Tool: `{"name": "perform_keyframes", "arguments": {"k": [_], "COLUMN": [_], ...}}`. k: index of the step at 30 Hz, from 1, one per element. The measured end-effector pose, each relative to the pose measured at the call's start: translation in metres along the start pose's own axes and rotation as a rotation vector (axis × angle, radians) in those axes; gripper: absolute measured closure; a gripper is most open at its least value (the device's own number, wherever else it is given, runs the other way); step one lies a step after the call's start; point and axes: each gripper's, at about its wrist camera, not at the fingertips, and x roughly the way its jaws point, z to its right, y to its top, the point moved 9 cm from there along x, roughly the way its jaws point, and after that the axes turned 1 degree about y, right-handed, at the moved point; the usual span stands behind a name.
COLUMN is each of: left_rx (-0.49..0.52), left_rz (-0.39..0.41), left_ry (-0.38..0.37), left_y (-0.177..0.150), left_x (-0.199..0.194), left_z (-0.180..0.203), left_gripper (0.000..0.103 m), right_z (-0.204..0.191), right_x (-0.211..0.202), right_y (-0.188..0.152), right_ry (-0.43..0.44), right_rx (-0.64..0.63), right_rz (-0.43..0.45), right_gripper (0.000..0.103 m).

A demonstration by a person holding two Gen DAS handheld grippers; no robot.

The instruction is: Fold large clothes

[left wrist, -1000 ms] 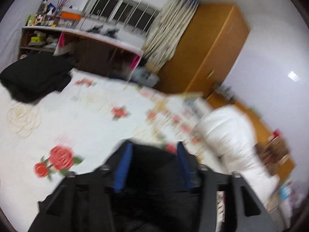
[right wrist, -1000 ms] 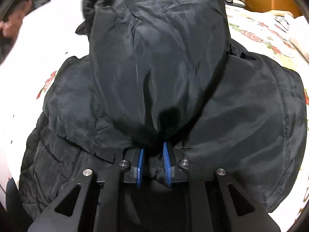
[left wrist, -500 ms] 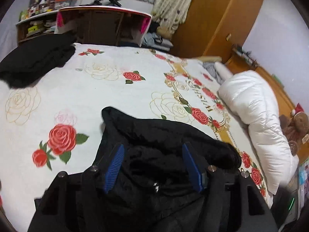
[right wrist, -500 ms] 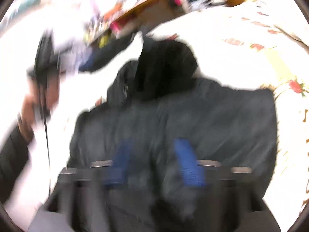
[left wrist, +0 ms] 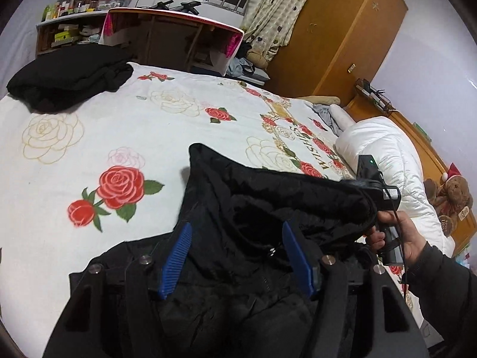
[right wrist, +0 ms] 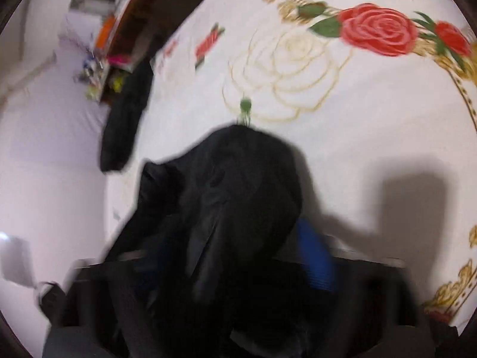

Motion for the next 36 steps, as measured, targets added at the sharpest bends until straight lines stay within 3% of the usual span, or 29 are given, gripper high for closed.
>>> {"name": "perform_keyframes", "arguments": {"k": [3,8,14,16,18,21,23,25,26,28,29,30,31,34,35,36], "left_rx": [-0.019,-0.03,-0.052,-0.067,-0.085,-0.104,-0.11,-0.124,-0.128,-0.126,-0.123,-0.124,-0.13,-0.164,-0.163,-0.157], "left_rz": [0.001,0.045,0.161,0.188,0.209,0.229,0.217,0.2,0.191,0.177,0.173,0.17,0.167,0.152,0.147,0.14], "left_ry": [0.002,0.017,0.017,0.021,0.014,0.023,0.046,0.051,0.052,0.053,0.057,0.062,0.067,0.054,0.053,0.058], "left_y": [-0.004,0.004,0.023,0.023,0.02,0.014,0.012,0.01,0.008,0.008,0.007,0.008,0.009,0.009,0.008,0.007], "left_x": [-0.012,-0.055,-0.132,-0.154,-0.172,-0.186,-0.183,-0.176,-0.173,-0.166,-0.163,-0.158,-0.154,-0.14,-0.136,-0.131], "left_z": [-0.003,0.0,0.008,0.008,0.008,0.002,-0.004,-0.009,-0.011,-0.013,-0.015,-0.018,-0.021,-0.029,-0.03,-0.03], "left_gripper": [0.038,0.038,0.038,0.037,0.034,0.03,0.03,0.03,0.03,0.03,0.03,0.03,0.03,0.03,0.03,0.03], "right_z": [-0.016,-0.095,-0.204,-0.23,-0.239,-0.22,-0.2,-0.176,-0.169,-0.163,-0.166,-0.171,-0.175,-0.179,-0.182,-0.182], "right_x": [-0.007,-0.062,-0.109,-0.12,-0.122,-0.104,-0.093,-0.089,-0.093,-0.109,-0.115,-0.113,-0.102,-0.044,-0.028,-0.015], "right_y": [-0.007,-0.017,-0.101,-0.151,-0.196,-0.239,-0.241,-0.225,-0.215,-0.188,-0.181,-0.168,-0.154,-0.131,-0.129,-0.129], "right_ry": [-0.033,-0.024,0.031,0.067,0.086,0.017,-0.041,-0.113,-0.141,-0.165,-0.153,-0.142,-0.131,-0.135,-0.142,-0.161], "right_rx": [-0.085,-0.338,-0.722,-0.845,-0.934,-0.965,-0.921,-0.836,-0.804,-0.757,-0.754,-0.759,-0.76,-0.709,-0.712,-0.731], "right_rz": [0.02,0.143,0.198,0.18,0.154,0.091,0.088,0.142,0.187,0.315,0.349,0.364,0.347,0.188,0.158,0.149], "right_gripper": [0.091,0.093,0.093,0.094,0.096,0.096,0.096,0.093,0.085,0.042,0.008,0.0,0.0,0.0,0.005,0.048]}}
